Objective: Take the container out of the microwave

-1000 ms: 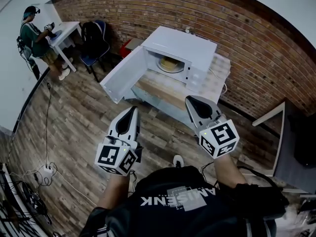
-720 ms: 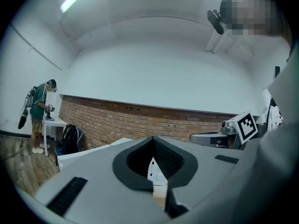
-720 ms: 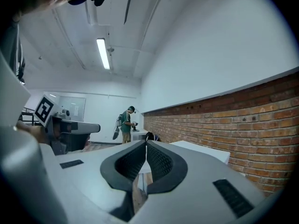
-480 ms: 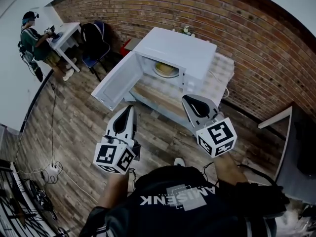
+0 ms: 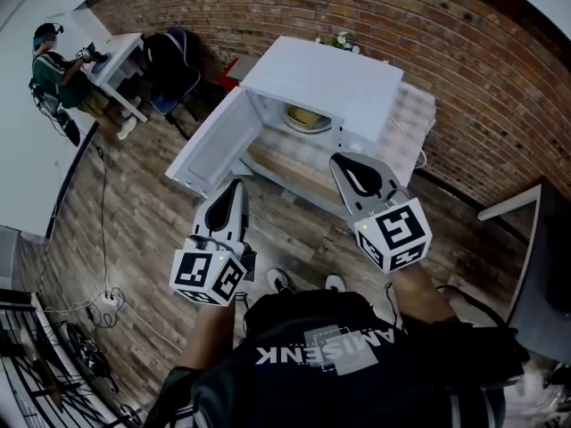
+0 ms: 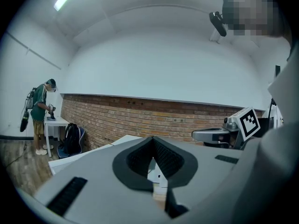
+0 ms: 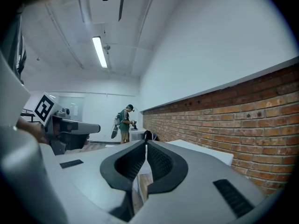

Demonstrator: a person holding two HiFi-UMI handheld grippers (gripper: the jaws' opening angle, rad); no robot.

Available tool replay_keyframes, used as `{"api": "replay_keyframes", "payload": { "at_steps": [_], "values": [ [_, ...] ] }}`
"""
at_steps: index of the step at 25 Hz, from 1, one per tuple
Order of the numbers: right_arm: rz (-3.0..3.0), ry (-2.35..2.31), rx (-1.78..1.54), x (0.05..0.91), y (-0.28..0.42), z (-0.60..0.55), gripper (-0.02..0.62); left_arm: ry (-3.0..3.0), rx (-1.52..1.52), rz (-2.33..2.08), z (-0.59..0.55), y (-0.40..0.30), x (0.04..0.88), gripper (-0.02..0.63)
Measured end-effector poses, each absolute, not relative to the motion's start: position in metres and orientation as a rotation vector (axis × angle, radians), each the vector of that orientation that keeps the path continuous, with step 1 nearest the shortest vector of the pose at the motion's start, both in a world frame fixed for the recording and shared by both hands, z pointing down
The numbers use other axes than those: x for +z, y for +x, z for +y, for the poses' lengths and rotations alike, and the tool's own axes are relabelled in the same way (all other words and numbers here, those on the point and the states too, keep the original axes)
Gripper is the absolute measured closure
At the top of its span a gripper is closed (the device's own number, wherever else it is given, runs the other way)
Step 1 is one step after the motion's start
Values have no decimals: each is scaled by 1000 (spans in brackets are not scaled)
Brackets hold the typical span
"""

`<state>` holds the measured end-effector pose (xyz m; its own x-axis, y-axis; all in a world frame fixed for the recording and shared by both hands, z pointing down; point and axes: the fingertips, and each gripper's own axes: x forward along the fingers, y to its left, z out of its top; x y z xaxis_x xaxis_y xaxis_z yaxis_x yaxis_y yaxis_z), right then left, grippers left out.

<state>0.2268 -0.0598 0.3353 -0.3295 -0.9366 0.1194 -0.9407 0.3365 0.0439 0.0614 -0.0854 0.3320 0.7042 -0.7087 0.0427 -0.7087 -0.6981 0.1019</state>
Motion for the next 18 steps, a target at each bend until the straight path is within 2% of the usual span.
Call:
{"api": "replay_keyframes", "payload": {
  "at_steps": [12, 13, 15, 18],
  "values": [
    [-2275, 1966, 77, 338, 188, -145, 545, 2860, -73, -995, -183, 3, 332, 595],
    [-2259, 1980, 87, 340, 187, -152, 532, 2861, -72, -977, -191, 1, 334, 595],
    [-2228, 1990, 104, 348, 183, -165, 455, 2868, -61, -941, -202, -4, 339, 595],
    [-2180, 2008, 117, 357, 179, -183, 449, 2864, -63, -903, -221, -12, 346, 595]
  ]
}}
